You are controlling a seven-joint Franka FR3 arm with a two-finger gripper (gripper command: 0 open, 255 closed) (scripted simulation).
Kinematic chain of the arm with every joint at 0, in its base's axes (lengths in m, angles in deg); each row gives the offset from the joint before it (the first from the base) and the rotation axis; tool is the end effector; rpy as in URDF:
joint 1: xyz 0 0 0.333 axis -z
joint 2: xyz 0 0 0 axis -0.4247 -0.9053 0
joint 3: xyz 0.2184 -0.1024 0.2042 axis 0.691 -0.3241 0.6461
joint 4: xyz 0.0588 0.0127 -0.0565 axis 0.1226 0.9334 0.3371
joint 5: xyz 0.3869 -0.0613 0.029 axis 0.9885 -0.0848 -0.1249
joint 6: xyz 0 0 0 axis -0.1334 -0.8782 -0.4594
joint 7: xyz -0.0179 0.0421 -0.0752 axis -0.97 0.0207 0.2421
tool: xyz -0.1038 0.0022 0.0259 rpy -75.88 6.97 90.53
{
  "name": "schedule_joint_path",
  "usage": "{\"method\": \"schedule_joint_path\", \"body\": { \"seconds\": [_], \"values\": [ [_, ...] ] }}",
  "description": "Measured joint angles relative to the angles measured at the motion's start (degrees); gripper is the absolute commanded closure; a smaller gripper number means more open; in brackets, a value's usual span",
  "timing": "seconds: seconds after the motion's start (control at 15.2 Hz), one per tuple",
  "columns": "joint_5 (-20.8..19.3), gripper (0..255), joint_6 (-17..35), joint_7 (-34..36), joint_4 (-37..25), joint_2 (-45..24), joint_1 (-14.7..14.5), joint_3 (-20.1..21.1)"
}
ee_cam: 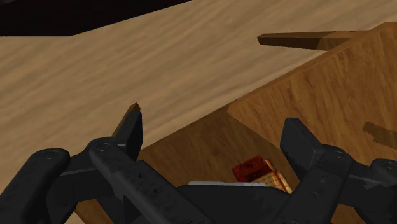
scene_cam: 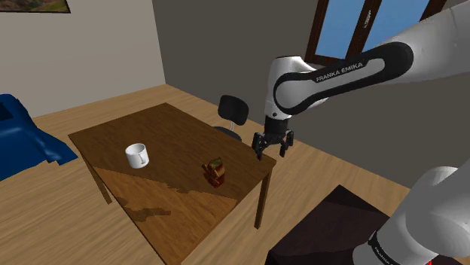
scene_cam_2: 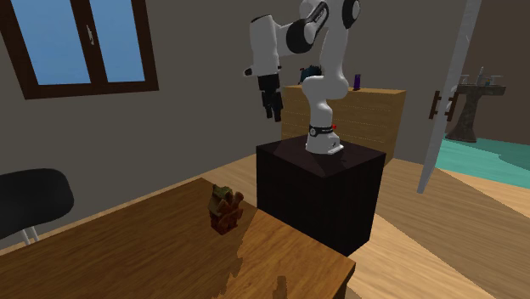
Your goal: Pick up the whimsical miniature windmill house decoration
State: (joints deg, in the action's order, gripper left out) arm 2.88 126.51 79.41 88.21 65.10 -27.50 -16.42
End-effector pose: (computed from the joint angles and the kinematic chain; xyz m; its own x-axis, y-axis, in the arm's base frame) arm 0.4280 0.1023 0.3986 0.9403 -0.3140 -0.1310 -0.3235 -0.9444 -0.0583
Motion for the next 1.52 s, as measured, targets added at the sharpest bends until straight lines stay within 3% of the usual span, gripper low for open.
{"method": "schedule_joint_path", "body": {
  "seconds": [0.66, 1.19, 1.52],
  "values": [
    [-7.22, 0, 12.77, 12.87, -12.45, -22.56, -1.66, 3.59],
    [-14.86, 0, 16.50, 22.50, -27.84, -40.51, -5.79, 1.47],
    [-17.49, 0, 15.88, 25.89, -38.63, -50.10, -8.22, -0.52]
  ]
}}
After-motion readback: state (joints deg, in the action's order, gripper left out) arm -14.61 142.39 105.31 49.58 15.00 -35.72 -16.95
